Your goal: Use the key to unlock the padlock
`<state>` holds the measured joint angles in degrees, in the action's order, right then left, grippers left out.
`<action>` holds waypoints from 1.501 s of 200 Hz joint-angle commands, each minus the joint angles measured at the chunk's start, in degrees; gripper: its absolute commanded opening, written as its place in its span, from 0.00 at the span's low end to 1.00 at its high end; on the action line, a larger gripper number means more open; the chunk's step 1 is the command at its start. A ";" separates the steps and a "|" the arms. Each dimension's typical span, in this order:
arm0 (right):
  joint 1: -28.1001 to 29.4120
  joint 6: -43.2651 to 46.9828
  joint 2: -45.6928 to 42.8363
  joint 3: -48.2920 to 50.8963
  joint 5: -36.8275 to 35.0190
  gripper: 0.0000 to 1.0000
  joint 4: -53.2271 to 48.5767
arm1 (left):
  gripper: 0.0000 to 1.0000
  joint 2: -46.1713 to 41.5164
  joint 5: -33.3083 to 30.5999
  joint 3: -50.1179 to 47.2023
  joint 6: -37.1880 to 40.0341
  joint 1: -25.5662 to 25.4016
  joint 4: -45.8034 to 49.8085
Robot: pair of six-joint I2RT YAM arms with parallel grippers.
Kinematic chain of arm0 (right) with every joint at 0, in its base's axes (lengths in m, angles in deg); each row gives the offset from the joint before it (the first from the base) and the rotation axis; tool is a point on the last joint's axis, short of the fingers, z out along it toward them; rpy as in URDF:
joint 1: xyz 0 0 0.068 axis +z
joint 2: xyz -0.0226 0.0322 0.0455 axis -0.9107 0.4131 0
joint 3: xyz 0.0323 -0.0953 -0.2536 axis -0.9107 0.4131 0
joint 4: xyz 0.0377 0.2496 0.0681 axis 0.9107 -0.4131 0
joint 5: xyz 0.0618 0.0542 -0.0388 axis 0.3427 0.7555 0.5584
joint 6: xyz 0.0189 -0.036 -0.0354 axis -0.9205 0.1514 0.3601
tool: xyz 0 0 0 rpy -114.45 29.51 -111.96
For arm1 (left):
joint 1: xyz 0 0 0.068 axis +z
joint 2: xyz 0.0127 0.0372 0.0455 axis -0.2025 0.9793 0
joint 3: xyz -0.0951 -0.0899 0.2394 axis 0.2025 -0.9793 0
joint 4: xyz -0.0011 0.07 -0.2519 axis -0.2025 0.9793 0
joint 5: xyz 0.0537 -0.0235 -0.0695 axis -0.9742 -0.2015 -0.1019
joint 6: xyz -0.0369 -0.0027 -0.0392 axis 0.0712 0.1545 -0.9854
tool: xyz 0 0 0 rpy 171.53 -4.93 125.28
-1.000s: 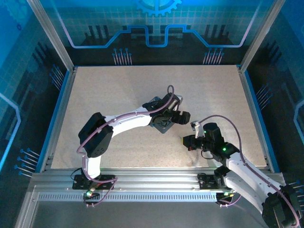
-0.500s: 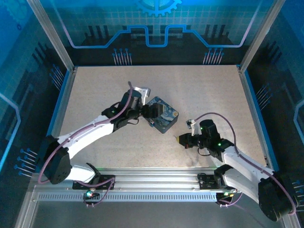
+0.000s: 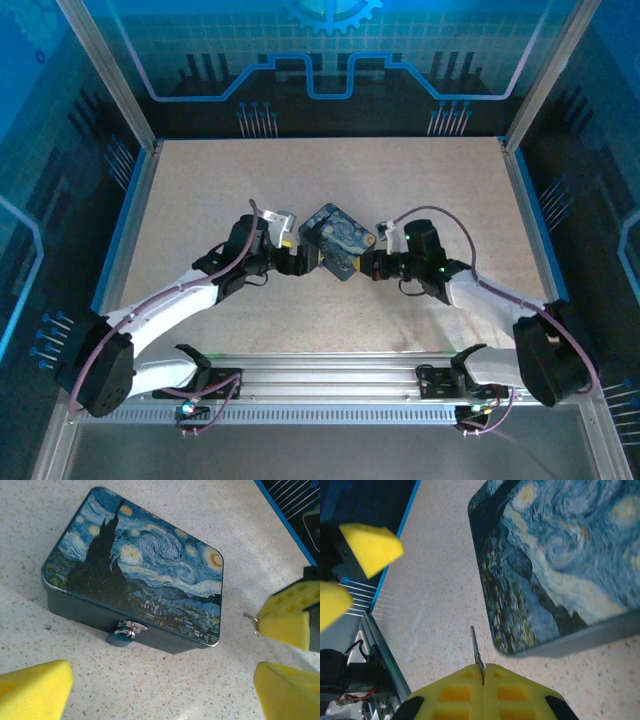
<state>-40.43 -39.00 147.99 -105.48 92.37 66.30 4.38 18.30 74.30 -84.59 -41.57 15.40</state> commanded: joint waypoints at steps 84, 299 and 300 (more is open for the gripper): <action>0.67 -0.17 20.92 -16.50 0.55 0.00 1.65 | 0.81 13.76 6.98 -1.65 2.64 3.92 -13.80; 0.75 0.01 26.74 -14.45 -0.76 0.00 2.83 | 0.62 31.92 11.01 -2.59 5.98 4.32 -31.52; 0.75 0.01 26.74 -14.45 -0.76 0.00 2.83 | 0.62 31.91 11.01 -2.65 5.98 4.32 -31.58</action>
<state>-40.17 -39.57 172.23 -121.74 91.56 73.29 34.54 29.76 72.62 -80.28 -37.33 -14.02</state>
